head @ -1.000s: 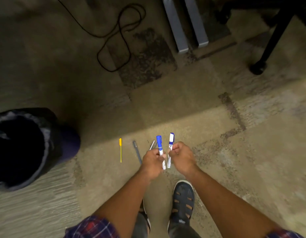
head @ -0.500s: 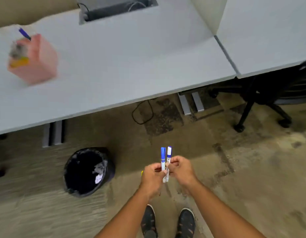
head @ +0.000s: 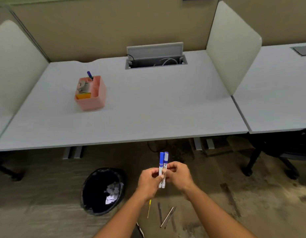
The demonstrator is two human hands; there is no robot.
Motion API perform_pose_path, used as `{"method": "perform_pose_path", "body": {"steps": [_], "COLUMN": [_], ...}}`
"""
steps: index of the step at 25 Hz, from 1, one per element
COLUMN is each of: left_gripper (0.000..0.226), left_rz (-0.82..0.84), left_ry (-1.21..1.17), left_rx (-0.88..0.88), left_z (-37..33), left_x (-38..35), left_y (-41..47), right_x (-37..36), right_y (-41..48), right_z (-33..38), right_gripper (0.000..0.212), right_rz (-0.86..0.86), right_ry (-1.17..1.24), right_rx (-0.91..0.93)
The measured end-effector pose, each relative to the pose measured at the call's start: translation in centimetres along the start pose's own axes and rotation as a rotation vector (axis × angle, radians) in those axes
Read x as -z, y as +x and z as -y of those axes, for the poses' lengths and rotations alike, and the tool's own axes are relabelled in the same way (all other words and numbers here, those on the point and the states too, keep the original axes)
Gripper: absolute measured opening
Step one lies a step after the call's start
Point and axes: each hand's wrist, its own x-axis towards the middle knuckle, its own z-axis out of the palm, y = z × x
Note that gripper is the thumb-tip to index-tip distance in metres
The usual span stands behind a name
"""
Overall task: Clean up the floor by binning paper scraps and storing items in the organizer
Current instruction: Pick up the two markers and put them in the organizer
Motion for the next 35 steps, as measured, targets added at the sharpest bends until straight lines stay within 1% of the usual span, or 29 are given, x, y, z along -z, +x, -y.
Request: {"method": "perform_pose_path", "body": {"steps": [6, 10, 12, 14, 15, 17, 18, 21, 23, 25, 29, 33, 35], "left_gripper": [0.013, 0.01, 0.01, 0.012, 0.013, 0.014, 0.014, 0.012, 0.014, 0.015, 0.018, 0.014, 0.017], "left_rz": [0.092, 0.133, 0.152, 0.159, 0.14, 0.09, 0.074, 0.048, 0.03, 0.013, -0.017, -0.081, -0.178], "left_ry": [0.056, 0.09, 0.129, 0.139, 0.132, 0.135, 0.137, 0.17, 0.177, 0.176, 0.124, 0.152, 0.129], "left_rx": [-0.04, -0.039, -0.031, -0.025, -0.03, -0.042, -0.045, -0.028, -0.024, -0.024, -0.055, -0.026, -0.048], "left_z": [-3.2, -4.2, -5.0, -6.2, -6.9, -8.3, -8.9, -9.8, -10.6, -11.8, -15.5, -20.1, -22.1], "left_x": [10.7, 18.5, 21.6, 24.6, 26.3, 29.1, 30.4, 34.4, 36.8, 39.0, 43.2, 47.5, 49.0], "left_y": [2.3, 4.1, 4.8, 5.6, 6.2, 7.4, 8.0, 11.0, 13.4, 16.1, 21.9, 28.3, 31.6], "right_x": [-7.0, -12.8, -15.3, -17.6, -18.7, -20.2, -20.8, -23.1, -24.5, -26.0, -28.4, -29.4, -30.1], "right_y": [1.5, 2.7, 3.5, 4.6, 5.4, 7.2, 8.0, 10.7, 13.1, 16.3, 23.5, 30.4, 34.0], "right_z": [7.4, 12.2, 14.4, 17.3, 19.2, 22.6, 24.4, 28.8, 31.5, 33.9, 39.5, 45.5, 47.9], "right_gripper": [0.008, 0.012, 0.022, 0.038, 0.044, 0.049, 0.048, 0.03, 0.022, 0.023, 0.037, 0.029, 0.026], "right_rz": [-0.012, 0.029, 0.039, 0.052, 0.065, 0.095, 0.118, 0.167, 0.192, 0.206, 0.269, 0.267, 0.232], "right_ry": [-0.04, -0.093, -0.098, -0.111, -0.132, -0.149, -0.159, -0.193, -0.201, -0.204, -0.167, -0.179, -0.163], "right_rx": [0.026, 0.038, 0.047, 0.115, 0.163, 0.239, 0.265, 0.31, 0.326, 0.338, 0.415, 0.461, 0.496]}}
